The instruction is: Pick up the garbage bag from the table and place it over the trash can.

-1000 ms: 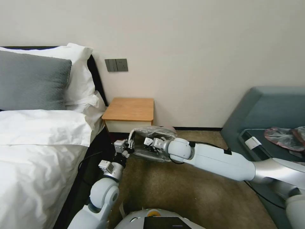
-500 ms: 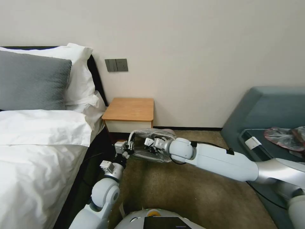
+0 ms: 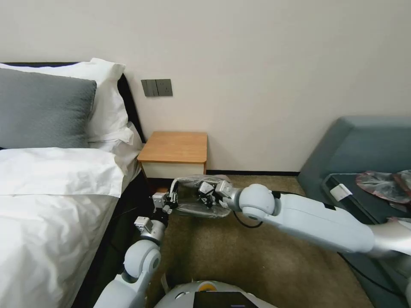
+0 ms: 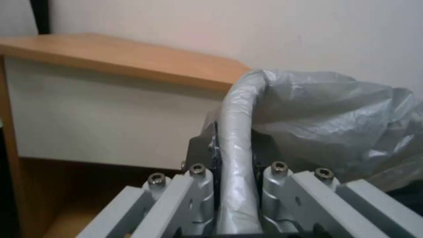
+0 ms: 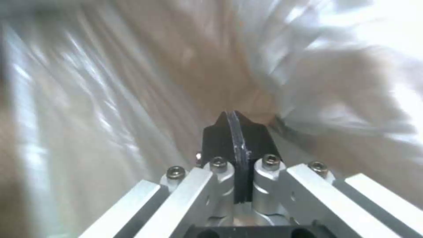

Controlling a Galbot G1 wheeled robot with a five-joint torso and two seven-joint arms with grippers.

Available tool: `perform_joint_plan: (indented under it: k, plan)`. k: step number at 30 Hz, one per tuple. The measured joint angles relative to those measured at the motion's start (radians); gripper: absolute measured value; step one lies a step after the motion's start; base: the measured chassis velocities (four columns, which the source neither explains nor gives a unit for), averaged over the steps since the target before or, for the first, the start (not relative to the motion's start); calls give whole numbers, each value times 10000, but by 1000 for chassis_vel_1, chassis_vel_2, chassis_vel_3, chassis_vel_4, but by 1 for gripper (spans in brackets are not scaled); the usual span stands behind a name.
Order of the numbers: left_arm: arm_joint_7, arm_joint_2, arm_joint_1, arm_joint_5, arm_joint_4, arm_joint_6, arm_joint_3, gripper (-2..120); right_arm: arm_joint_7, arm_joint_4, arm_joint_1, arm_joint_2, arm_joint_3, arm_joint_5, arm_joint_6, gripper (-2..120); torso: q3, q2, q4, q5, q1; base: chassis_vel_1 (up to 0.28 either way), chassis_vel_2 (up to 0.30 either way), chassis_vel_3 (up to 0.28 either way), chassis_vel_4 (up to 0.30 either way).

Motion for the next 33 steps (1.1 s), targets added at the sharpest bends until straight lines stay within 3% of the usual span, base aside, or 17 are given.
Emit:
perform_joint_plan:
  k: [3,6,7,10,15,19,22,23,28,33]
  plan:
    - [-121,9,44,-44,71,46,-15,8,326,381,-501,-161,699,684,4,0,0,0,1,-3,0,0,0,0,0]
    - [-219,5,65,-43,411,51,-20,8,320,1044,-1890,-450,2396,1040,18,0,0,0,1,-1,0,0,0,0,0]
    - [-219,5,65,-43,411,51,-20,8,320,1044,-1890,-450,2396,1040,18,0,0,0,1,-1,0,0,0,0,0]
    - [-293,3,115,-21,735,10,-2,8,152,1615,-3198,-907,3719,947,145,0,-1,0,-4,0,0,0,0,0,0]
    - [-316,-45,168,98,1010,-134,7,8,23,1724,-4141,-1022,4662,593,335,0,0,0,-1,-3,0,0,0,0,0]
    - [-310,-221,602,377,1079,-316,-244,8,-29,1435,-5167,-579,5277,-319,778,0,-1,0,-2,1,0,0,0,0,0]
    - [-315,-384,991,609,991,-494,-458,8,-574,1206,-5913,-285,5487,-1428,1258,0,0,0,14,0,0,0,0,0,0]
    - [-321,-414,1020,637,977,-511,-459,8,-684,1209,-6635,-178,5716,-2112,1679,0,0,0,2,-3,0,0,0,0,0]
    - [-320,-419,1075,644,1006,-532,-399,8,-717,1227,-7904,215,6300,-3343,2609,0,-1,0,-9,-3,0,0,0,0,0]
    - [-323,-395,1385,656,1068,-588,-389,7,-922,1214,-9706,1371,7470,-5154,3699,0,-1,0,2,-1,0,0,0,0,0]
